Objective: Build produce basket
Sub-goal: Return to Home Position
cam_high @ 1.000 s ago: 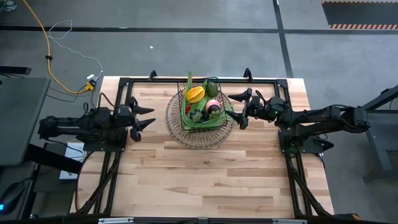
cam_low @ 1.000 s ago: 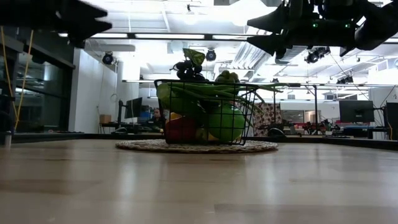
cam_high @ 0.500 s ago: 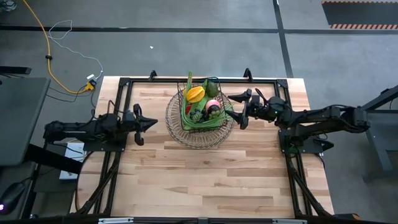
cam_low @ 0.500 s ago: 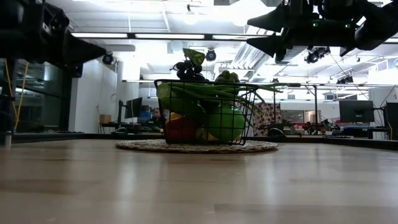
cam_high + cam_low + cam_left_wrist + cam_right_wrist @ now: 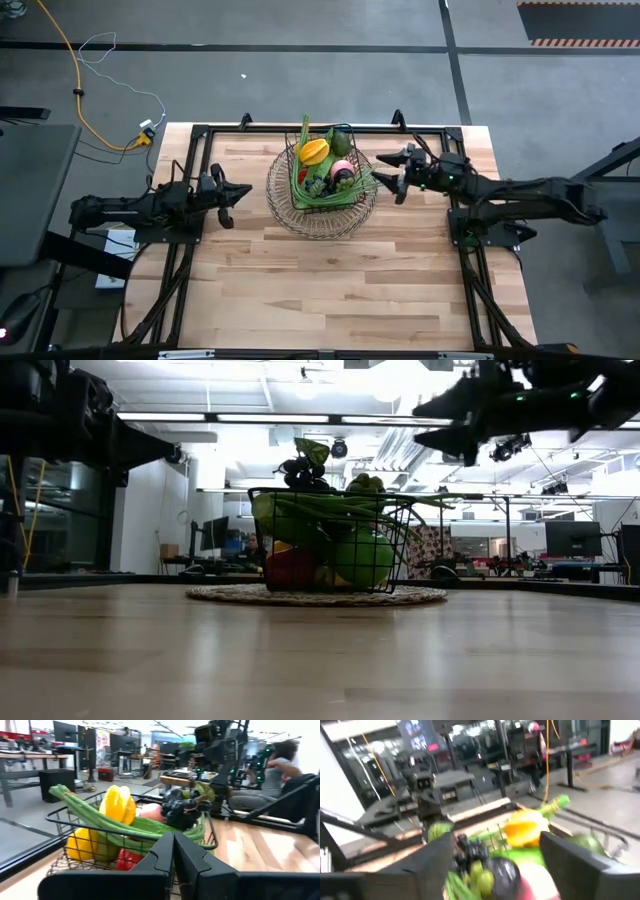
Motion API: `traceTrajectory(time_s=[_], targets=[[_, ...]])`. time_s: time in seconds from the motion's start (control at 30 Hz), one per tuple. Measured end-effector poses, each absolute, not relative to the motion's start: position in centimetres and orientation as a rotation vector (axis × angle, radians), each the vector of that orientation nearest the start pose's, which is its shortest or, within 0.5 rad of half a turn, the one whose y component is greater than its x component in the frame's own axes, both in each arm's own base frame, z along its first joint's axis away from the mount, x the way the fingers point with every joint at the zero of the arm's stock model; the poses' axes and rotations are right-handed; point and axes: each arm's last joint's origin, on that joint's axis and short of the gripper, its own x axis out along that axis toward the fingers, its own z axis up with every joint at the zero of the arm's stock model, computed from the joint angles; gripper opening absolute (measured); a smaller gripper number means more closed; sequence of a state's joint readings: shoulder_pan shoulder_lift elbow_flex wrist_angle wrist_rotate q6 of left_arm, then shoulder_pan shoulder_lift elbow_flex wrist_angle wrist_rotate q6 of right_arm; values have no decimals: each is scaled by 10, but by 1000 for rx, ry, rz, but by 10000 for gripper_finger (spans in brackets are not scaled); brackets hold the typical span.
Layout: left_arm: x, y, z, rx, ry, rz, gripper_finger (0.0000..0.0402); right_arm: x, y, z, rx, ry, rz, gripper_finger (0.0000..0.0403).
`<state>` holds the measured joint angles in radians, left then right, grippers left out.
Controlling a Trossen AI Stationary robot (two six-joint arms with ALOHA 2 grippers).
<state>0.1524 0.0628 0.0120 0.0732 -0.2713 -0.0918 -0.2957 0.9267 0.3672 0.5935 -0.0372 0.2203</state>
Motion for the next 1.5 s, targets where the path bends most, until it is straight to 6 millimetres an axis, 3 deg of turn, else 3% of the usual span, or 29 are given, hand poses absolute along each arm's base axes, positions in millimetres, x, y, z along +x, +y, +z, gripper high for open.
traceTrajectory(time_s=[0.13,0.27,0.33,0.47,0.67,1.27,1.5], targets=[[97,23,170,-93,-42,429,3,168,-51,242,219,26,-266,197],[97,23,170,-93,-42,425,3,151,-41,240,196,73,-239,46],[98,23,170,-93,-42,424,3,145,-36,236,184,44,-213,16],[98,23,170,-93,-41,424,3,137,-27,218,172,-25,-158,32],[98,23,170,-93,-41,424,3,127,-13,199,155,-134,-4,5],[98,23,170,-93,-41,424,3,90,-8,204,86,-250,-52,0],[98,23,170,-93,-40,424,3,94,-4,194,102,-252,-27,0]])
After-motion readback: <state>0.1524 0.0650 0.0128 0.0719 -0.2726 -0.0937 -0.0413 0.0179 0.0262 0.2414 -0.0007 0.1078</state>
